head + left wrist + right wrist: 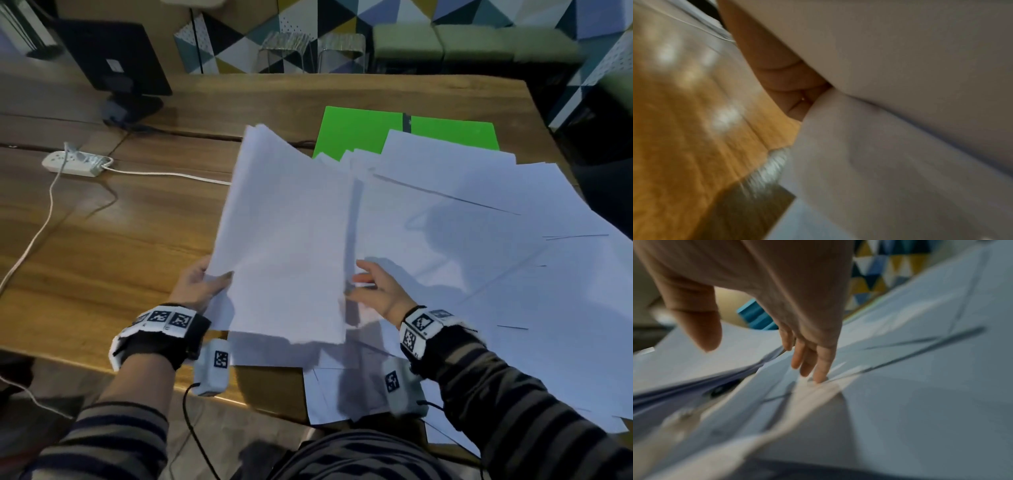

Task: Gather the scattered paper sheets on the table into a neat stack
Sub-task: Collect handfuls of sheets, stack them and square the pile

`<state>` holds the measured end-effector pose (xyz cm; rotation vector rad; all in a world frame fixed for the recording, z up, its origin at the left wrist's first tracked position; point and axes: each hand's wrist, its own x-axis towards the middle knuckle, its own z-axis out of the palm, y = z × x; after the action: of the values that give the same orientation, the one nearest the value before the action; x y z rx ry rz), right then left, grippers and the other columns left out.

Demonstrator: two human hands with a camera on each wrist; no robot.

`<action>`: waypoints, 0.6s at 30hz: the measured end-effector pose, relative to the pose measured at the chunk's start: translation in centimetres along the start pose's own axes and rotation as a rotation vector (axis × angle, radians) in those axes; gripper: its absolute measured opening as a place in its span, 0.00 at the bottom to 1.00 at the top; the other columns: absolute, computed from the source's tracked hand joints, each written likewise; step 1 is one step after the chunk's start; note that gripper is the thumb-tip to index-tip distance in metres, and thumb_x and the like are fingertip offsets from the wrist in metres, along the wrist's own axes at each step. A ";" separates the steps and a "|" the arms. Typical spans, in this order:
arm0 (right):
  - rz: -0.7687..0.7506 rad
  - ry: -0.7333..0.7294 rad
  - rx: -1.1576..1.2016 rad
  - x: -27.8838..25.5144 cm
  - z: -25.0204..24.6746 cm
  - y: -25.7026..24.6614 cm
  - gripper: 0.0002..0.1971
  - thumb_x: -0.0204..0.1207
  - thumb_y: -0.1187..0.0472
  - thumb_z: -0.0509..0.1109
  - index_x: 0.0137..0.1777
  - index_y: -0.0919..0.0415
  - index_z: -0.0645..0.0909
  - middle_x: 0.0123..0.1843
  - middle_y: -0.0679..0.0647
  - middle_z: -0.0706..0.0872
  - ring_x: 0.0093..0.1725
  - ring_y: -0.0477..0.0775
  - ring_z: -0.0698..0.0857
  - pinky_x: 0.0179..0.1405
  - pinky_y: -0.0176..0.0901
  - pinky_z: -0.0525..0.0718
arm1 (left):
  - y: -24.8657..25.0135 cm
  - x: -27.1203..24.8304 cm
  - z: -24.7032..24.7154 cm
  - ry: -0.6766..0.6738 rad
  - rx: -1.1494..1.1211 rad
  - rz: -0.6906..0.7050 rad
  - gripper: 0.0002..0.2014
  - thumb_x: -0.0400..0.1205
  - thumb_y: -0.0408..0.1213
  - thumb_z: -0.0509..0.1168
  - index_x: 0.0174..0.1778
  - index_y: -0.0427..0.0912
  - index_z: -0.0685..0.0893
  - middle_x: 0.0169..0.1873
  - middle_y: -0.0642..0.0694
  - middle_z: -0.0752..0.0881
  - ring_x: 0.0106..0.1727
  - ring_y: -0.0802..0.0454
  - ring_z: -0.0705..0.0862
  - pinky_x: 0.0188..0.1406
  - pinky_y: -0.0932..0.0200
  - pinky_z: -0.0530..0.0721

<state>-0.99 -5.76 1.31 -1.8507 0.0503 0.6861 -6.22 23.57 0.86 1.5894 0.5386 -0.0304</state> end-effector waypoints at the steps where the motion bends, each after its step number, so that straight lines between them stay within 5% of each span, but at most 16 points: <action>1: -0.042 -0.035 -0.242 -0.1 0.1 0.4 0.39 0.72 0.61 0.73 0.80 0.59 0.57 0.75 0.61 0.68 0.69 0.61 0.72 0.68 0.50 0.74 | 0.0 -0.1 -1.1 0.057 0.002 0.005 0.14 0.79 0.21 0.63 0.50 0.46 0.84 0.37 0.52 0.92 0.41 0.53 0.89 0.44 0.56 0.87; 4: -0.184 -0.186 -0.966 -0.7 1.5 1.8 0.53 0.63 0.49 0.71 0.83 0.54 0.42 0.83 0.58 0.48 0.82 0.62 0.50 0.82 0.53 0.53 | -0.2 0.1 -3.1 0.159 -0.031 0.025 0.15 0.80 0.21 0.61 0.50 0.46 0.82 0.45 0.45 0.89 0.46 0.49 0.86 0.46 0.57 0.85; 7: -0.212 -0.237 -1.180 -1.3 3.7 2.5 0.54 0.65 0.48 0.71 0.82 0.51 0.36 0.84 0.55 0.35 0.83 0.62 0.35 0.82 0.59 0.42 | -0.1 -0.1 -3.3 0.175 -0.077 0.026 0.15 0.80 0.21 0.60 0.52 0.46 0.83 0.50 0.46 0.86 0.51 0.49 0.84 0.50 0.57 0.80; 14: -0.162 -0.088 -1.268 -1.1 4.6 2.4 0.43 0.72 0.49 0.59 0.82 0.56 0.39 0.84 0.59 0.43 0.82 0.66 0.44 0.80 0.67 0.50 | -1.0 -0.2 -4.0 0.066 -0.062 -0.113 0.15 0.79 0.24 0.64 0.60 0.40 0.82 0.54 0.40 0.87 0.53 0.44 0.85 0.60 0.45 0.80; 18: -0.112 -0.105 -1.266 -0.7 4.4 1.9 0.43 0.74 0.49 0.60 0.82 0.57 0.39 0.84 0.56 0.45 0.83 0.64 0.47 0.80 0.65 0.55 | -1.5 -0.3 -4.6 0.048 0.083 -0.213 0.10 0.78 0.23 0.66 0.51 0.40 0.84 0.53 0.34 0.85 0.42 0.43 0.87 0.50 0.45 0.85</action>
<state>-4.09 -2.84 -0.93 -2.9624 -0.6999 0.8025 -8.40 27.86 0.03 1.6104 0.7508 -0.1779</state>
